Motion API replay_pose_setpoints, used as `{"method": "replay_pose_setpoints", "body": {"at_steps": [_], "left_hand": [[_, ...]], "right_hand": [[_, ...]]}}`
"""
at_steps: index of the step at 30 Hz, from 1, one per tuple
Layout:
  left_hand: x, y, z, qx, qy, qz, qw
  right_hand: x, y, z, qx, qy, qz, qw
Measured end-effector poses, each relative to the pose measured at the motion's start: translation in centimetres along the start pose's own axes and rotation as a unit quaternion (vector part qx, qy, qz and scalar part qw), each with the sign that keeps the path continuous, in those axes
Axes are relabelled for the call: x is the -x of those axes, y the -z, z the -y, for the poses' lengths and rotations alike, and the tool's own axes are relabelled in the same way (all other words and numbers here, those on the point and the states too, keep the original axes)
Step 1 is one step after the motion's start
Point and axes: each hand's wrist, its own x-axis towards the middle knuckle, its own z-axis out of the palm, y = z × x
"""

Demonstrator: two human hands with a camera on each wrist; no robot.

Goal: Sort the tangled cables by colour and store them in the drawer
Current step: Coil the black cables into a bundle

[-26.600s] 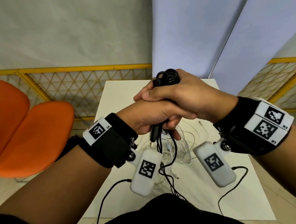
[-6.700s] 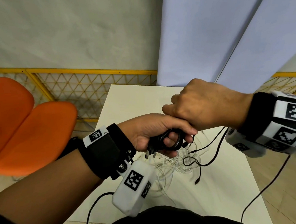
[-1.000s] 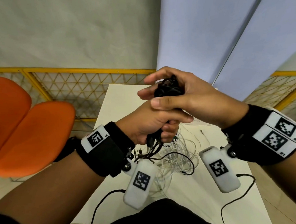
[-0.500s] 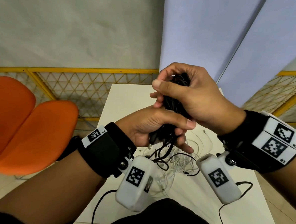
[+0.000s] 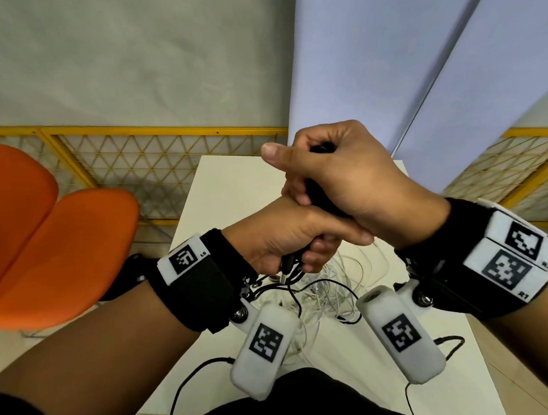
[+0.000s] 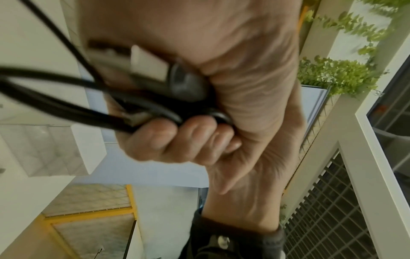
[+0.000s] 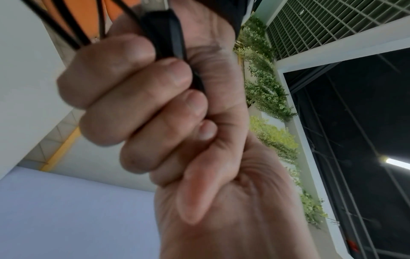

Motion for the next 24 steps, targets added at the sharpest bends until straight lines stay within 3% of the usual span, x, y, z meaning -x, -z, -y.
{"method": "replay_pose_setpoints", "body": {"at_steps": [4, 8, 12, 16, 20, 24], "left_hand": [[-0.1, -0.6, -0.2, -0.004, 0.006, -0.026, 1.0], [-0.2, -0.6, -0.5, 0.004, -0.012, -0.046, 0.999], [-0.2, -0.3, -0.8, 0.051, -0.04, -0.075, 0.995], [-0.2, -1.1, -0.8, 0.065, -0.072, -0.118, 0.988], [-0.4, -1.5, -0.5, 0.035, -0.067, -0.116, 0.99], [-0.3, -1.6, -0.8, 0.036, -0.079, -0.1, 0.991]], "right_hand": [[-0.3, -0.1, -0.2, -0.028, -0.015, -0.019, 0.999], [-0.5, 0.2, 0.0, -0.04, -0.012, 0.006, 0.999], [-0.2, 0.6, 0.5, -0.021, 0.017, 0.022, 0.999], [-0.1, 0.3, 1.0, 0.032, 0.035, -0.014, 0.999], [-0.5, 0.1, 1.2, 0.039, 0.026, -0.056, 0.997], [-0.5, 0.4, 1.4, 0.051, 0.028, -0.038, 0.998]]}}
